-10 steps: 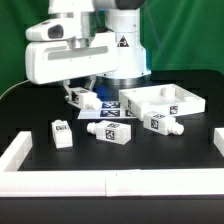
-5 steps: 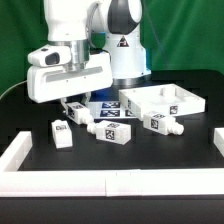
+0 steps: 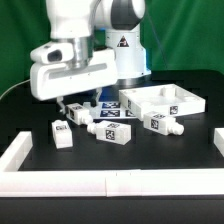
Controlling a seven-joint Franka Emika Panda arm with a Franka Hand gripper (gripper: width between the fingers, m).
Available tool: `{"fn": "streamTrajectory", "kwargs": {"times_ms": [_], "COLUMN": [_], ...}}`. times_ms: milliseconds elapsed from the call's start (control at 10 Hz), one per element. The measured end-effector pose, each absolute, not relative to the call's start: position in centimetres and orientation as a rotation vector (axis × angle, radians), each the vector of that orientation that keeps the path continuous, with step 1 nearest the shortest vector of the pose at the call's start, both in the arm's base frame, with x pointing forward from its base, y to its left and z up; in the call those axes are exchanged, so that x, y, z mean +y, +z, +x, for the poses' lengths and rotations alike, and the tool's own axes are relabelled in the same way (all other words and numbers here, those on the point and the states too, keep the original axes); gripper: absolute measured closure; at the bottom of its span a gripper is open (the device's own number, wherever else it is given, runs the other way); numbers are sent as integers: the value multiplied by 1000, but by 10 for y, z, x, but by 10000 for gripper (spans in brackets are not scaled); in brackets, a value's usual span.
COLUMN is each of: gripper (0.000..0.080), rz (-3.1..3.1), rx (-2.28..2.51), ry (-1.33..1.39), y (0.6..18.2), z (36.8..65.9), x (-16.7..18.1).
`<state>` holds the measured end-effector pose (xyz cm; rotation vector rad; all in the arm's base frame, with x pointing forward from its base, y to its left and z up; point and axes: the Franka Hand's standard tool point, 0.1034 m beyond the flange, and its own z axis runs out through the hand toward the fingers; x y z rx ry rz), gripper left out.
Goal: Assemble one leg
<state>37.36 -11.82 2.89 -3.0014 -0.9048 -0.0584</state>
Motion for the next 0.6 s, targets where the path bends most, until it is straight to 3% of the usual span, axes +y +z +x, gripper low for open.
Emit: {"fn": "streamTrajectory", "kwargs": {"times_ms": [100, 300, 500, 600], "gripper": [154, 151, 151, 151], "rz": [-3002, -3022, -3010, -3014], "rx": [-930, -850, -890, -868], "ry": [-95, -120, -147, -157], "y": [58, 82, 74, 62], "z": [394, 432, 447, 442], "x": [-97, -50, -11, -19]}}
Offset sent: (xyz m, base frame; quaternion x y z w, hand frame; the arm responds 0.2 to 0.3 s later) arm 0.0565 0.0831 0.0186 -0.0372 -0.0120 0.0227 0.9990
